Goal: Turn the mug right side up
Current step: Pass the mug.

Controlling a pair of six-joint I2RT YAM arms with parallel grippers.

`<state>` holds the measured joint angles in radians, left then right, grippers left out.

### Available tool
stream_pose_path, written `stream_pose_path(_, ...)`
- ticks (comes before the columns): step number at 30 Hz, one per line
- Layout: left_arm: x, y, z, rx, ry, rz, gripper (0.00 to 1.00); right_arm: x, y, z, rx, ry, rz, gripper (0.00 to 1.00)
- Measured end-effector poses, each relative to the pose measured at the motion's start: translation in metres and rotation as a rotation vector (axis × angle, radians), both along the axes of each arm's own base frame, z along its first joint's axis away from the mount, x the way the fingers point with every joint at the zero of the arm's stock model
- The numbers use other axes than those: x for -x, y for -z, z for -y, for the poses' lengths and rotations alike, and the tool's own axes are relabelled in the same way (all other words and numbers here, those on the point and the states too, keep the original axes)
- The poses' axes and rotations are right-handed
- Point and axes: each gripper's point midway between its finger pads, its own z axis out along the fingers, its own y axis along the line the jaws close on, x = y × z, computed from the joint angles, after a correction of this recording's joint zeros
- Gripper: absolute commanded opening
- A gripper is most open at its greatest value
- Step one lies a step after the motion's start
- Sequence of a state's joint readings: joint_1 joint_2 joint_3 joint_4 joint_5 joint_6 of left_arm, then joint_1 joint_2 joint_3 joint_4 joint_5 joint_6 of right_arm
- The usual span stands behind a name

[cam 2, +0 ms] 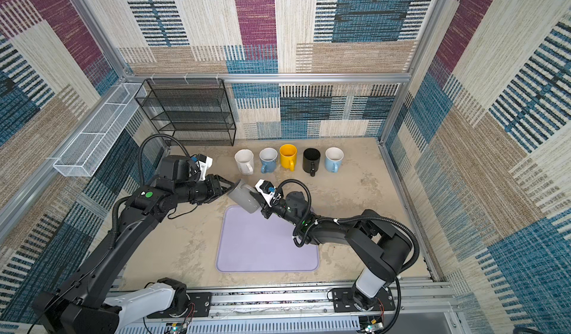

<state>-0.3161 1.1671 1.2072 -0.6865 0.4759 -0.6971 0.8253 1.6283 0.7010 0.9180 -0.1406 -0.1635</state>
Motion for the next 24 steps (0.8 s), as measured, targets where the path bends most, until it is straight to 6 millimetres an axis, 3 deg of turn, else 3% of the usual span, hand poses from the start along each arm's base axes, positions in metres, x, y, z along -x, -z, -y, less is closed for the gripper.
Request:
stream_pose_path(3,0.006,-0.001,0.003,0.016,0.013,-0.046,0.44,0.001,0.005,-0.003,0.051,0.018,0.030,0.00)
stream_pose_path(13,0.038,0.037,0.006,0.067,0.010,-0.295,0.45,0.016,0.017,-0.014,0.177,0.025,0.103,0.00)
stream_pose_path(24,0.043,0.051,0.008,0.065,0.000,-0.393,0.48,0.037,0.030,-0.021,0.277,0.003,0.153,0.00)
